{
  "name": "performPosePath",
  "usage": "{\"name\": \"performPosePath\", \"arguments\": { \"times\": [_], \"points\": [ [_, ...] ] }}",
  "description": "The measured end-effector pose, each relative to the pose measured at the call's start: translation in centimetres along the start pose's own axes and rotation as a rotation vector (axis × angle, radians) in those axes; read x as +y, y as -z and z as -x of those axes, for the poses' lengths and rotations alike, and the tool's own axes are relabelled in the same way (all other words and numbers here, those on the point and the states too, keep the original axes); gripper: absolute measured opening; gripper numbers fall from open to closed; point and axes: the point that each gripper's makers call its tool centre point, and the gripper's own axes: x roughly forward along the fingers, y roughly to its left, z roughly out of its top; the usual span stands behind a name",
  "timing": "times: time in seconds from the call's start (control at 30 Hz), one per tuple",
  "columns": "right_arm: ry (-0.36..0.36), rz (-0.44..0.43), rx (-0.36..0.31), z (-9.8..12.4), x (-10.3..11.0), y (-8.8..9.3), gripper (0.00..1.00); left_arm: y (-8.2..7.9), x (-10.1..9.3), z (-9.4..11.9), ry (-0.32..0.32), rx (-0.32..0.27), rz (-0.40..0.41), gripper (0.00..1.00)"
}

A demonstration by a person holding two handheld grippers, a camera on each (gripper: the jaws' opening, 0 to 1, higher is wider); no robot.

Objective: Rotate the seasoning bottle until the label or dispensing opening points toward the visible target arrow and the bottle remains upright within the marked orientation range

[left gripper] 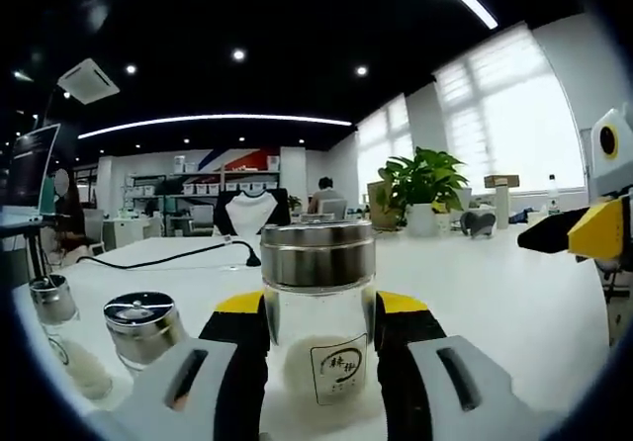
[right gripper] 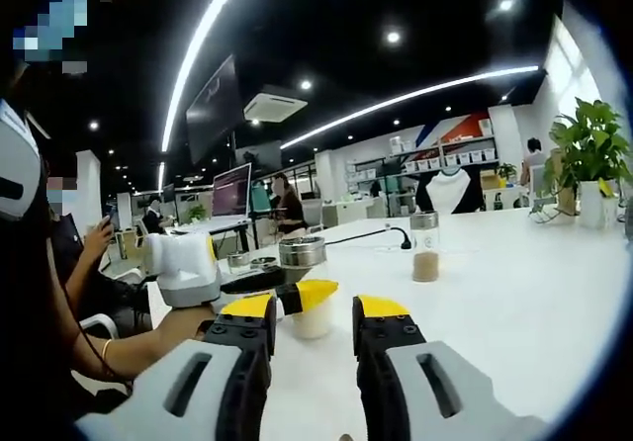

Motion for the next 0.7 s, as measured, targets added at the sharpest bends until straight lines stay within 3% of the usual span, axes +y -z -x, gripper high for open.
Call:
{"name": "performPosePath", "arguments": {
  "times": [0.27, 0.7],
  "points": [
    [-0.003, -0.012, 0.001, -0.1, 0.2, 0.3, 0.30, 0.5, 0.4, 0.1, -0.011, 0.012, 0.008, 0.43],
    [0.028, 0.017, 0.055, -0.5, -0.2, 1.8, 0.39, 0.3, 0.8, 0.4, -0.053, -0.032, -0.033, 0.44]
  ]
}}
